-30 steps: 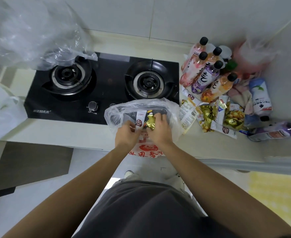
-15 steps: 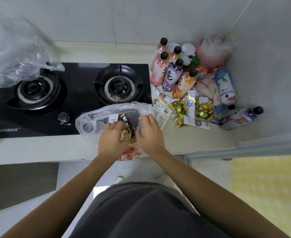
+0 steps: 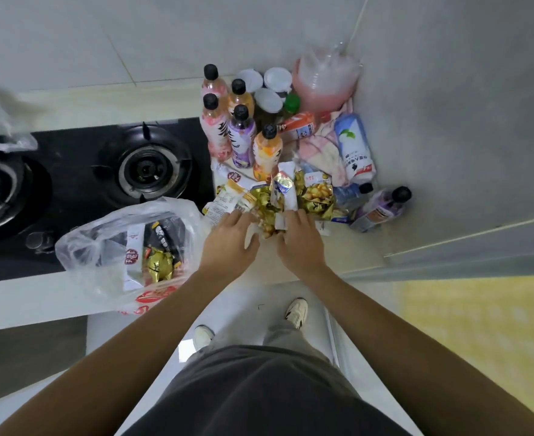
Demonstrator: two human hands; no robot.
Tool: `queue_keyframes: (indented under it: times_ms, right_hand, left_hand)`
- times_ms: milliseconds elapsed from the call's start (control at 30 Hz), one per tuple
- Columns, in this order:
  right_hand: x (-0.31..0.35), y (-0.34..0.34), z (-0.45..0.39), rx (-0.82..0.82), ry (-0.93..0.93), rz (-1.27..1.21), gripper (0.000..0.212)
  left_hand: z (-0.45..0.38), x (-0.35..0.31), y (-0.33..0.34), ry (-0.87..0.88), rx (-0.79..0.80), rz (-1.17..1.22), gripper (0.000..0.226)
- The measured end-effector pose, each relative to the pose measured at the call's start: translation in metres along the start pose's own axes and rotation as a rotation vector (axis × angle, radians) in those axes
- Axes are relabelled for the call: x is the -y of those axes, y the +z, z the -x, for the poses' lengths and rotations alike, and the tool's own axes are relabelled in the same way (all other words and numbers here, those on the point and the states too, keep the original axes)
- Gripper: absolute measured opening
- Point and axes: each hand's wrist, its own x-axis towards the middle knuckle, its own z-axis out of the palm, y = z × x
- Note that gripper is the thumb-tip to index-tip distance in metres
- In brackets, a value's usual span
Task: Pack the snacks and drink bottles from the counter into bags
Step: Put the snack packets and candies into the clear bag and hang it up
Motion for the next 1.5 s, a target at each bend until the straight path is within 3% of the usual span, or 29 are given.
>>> queue_keyframes:
  times_ms: [233,533,733,1000,1133,1300,1500]
  right_hand:
    - [-0.066,0.002,-0.016,0.192,-0.077,0.181,0.049]
    - [-0.090,0.002,-0.016,0.121,-0.139,0.206,0.054]
    - [-0.105,-0.002,-0.010,0.154,-0.146,0.284,0.034]
    - [-0.120,-0.008,0.002,0.221,-0.078,0.311,0.034]
    - [-0.113,-0.012,0.006,0.227,0.012,0.113,0.022]
    - [-0.083,-0.018,0.016,0.229,0.329,-0.424,0.020]
    - [-0.006,-0.023,0.035,0.198,0.350,-0.827,0.029]
  left_hand:
    - [-0.065,-0.049,0.054,-0.162,0.128,0.071,0.033]
    - [-0.101,-0.084,0.096,-0.493,0.129,0.218,0.037]
    - [-0.121,-0.089,0.110,-0.642,0.081,0.190,0.039]
    - [-0.122,-0.083,0.110,-0.699,0.057,0.279,0.033]
    - [-0.104,-0.079,0.087,-0.759,0.066,0.507,0.026]
    - [-0.065,-0.063,0.039,-0.722,0.097,0.686,0.013]
    - [0.007,-0.037,-0.027,-0.696,-0.014,0.878,0.010]
